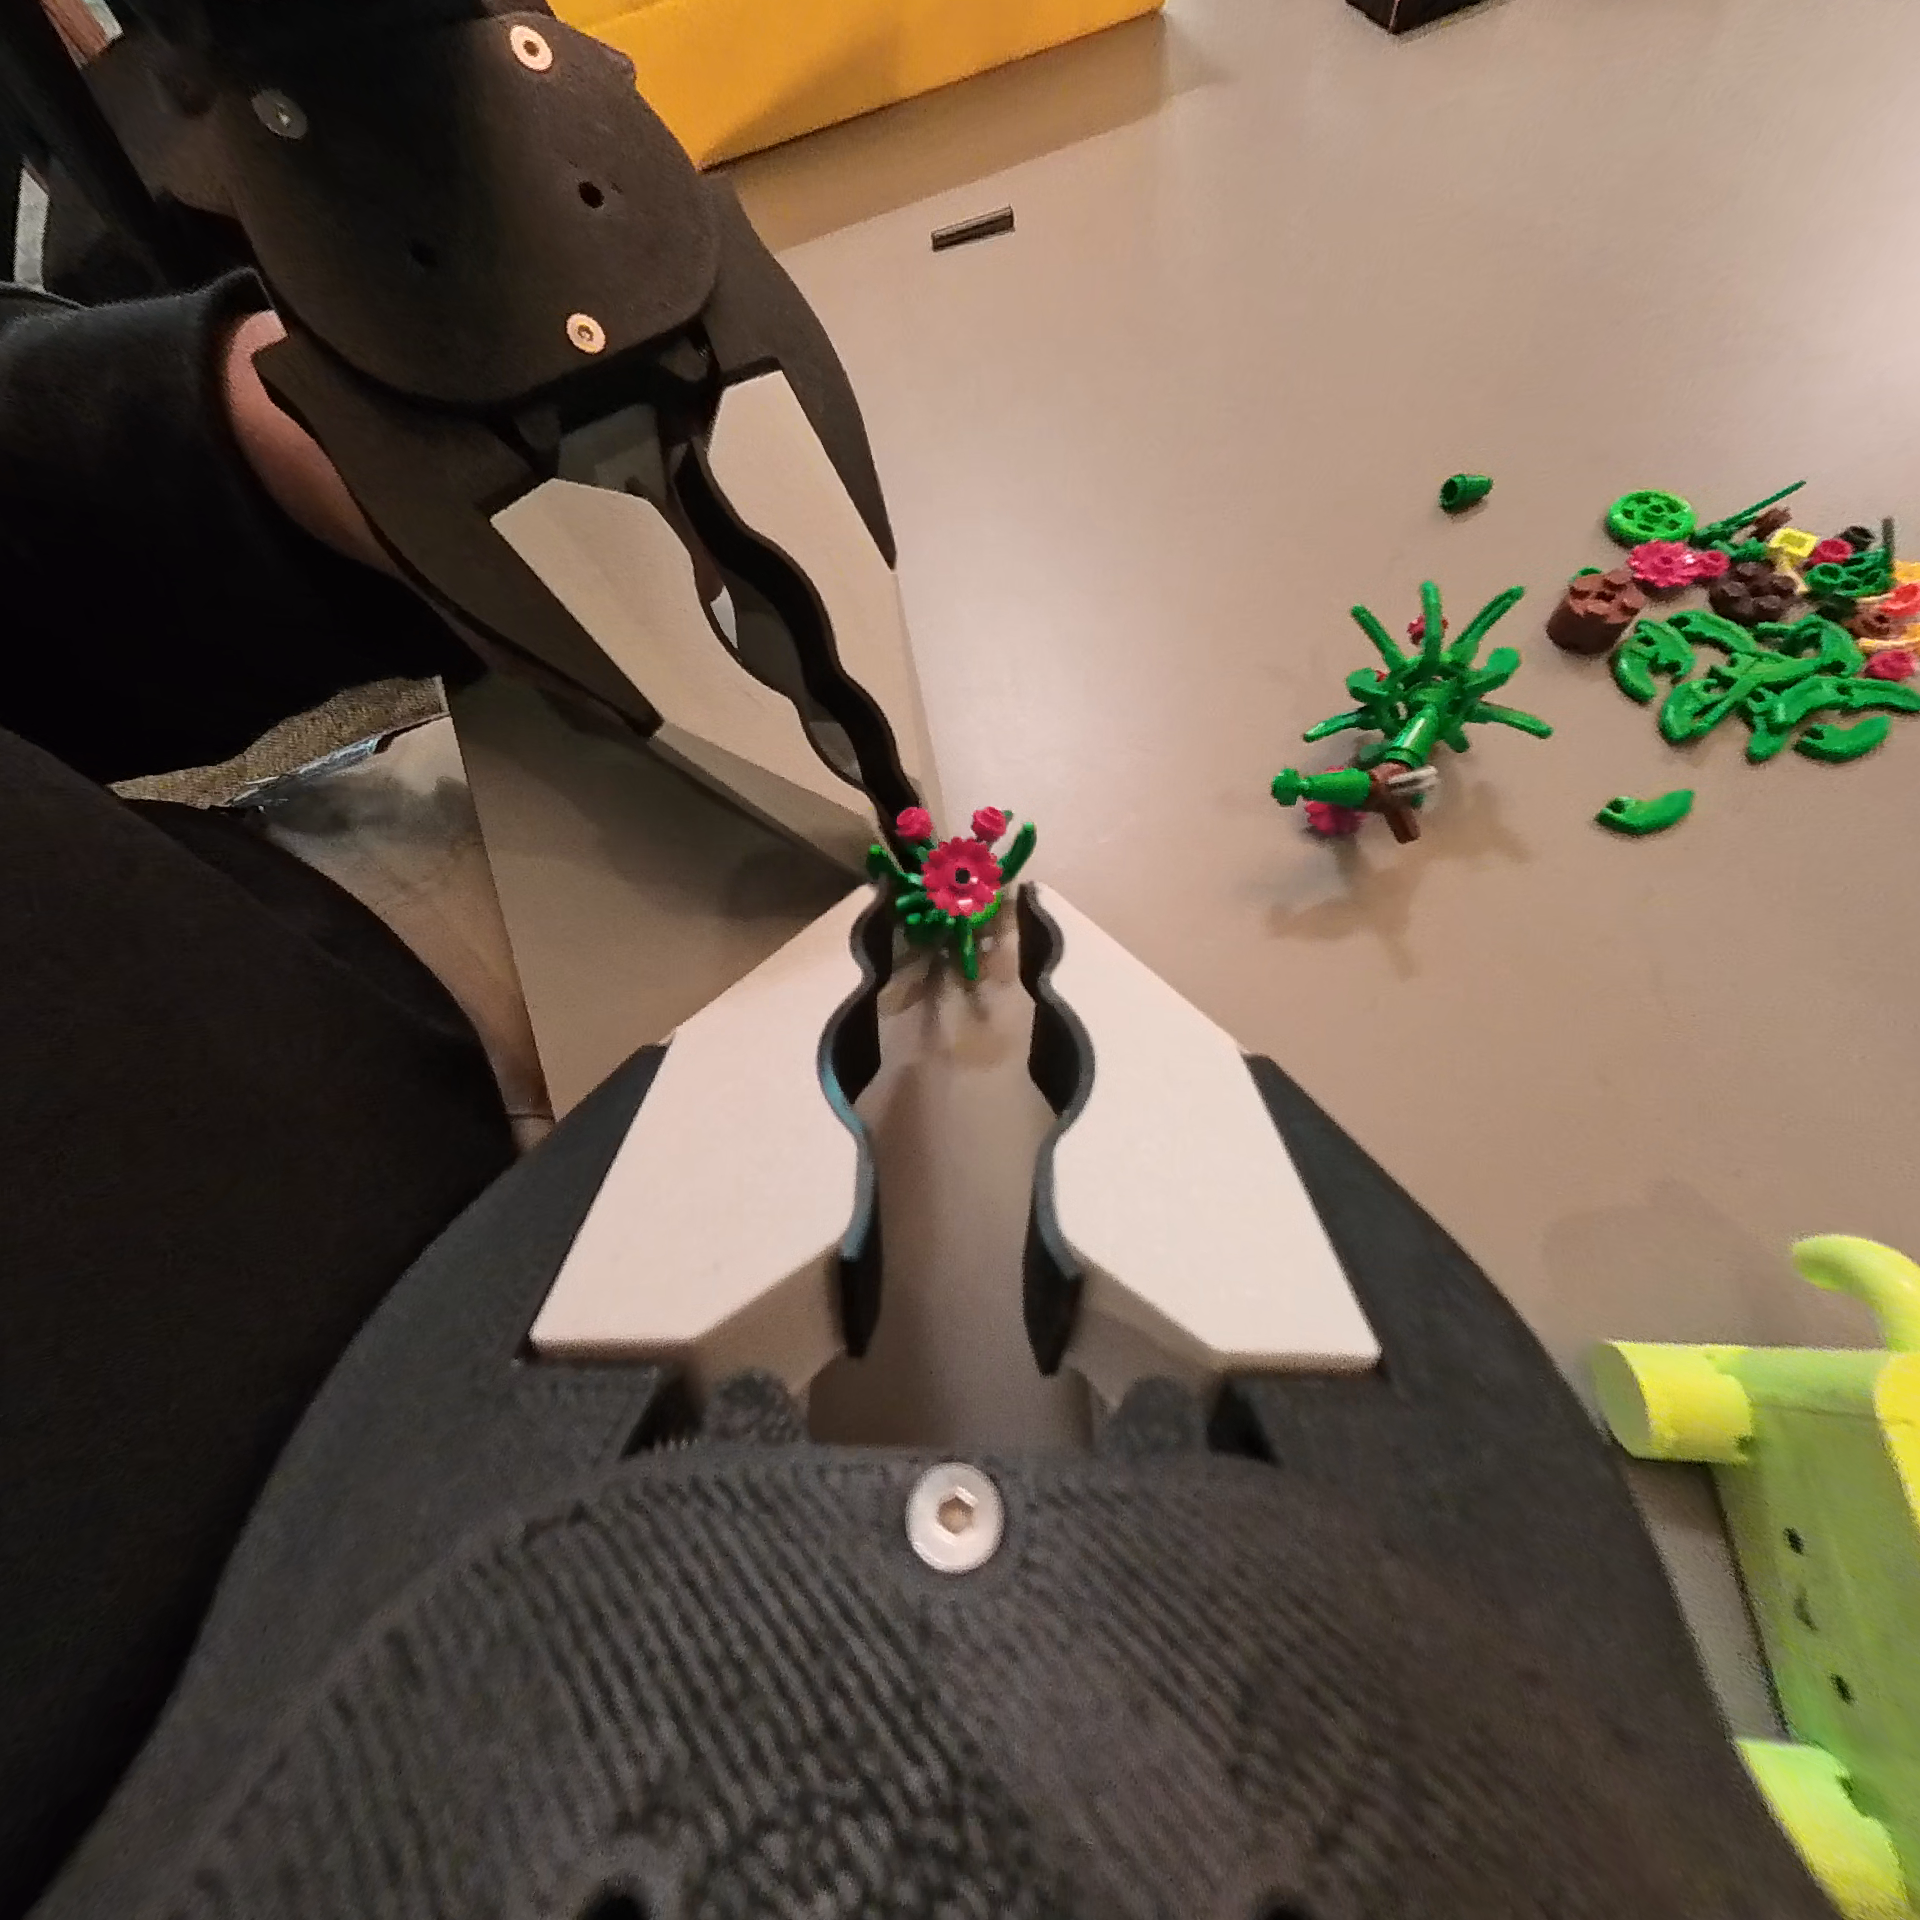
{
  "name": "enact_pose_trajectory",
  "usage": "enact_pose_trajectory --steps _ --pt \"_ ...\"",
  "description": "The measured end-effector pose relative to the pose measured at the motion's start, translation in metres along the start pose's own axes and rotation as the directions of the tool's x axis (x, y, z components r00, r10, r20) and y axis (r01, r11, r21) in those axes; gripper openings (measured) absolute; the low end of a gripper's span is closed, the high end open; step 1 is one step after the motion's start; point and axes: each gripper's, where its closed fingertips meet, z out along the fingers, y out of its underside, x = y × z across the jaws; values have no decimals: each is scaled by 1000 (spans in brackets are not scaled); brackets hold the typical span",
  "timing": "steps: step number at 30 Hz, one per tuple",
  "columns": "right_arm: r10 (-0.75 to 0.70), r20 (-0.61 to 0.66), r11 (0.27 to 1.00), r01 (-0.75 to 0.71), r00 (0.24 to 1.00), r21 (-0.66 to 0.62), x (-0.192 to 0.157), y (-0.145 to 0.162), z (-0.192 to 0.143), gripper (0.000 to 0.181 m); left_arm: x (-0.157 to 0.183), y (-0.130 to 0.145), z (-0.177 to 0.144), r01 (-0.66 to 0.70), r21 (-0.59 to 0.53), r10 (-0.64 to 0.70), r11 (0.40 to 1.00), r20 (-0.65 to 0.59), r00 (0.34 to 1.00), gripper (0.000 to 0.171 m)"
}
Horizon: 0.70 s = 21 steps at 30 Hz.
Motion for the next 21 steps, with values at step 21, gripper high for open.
enact_pose_trajectory --steps 21 --pt "218 86 949 -232 972 215 18 -28 -27 11 -7 0 -1 52 7 -52 999 28 998 0"
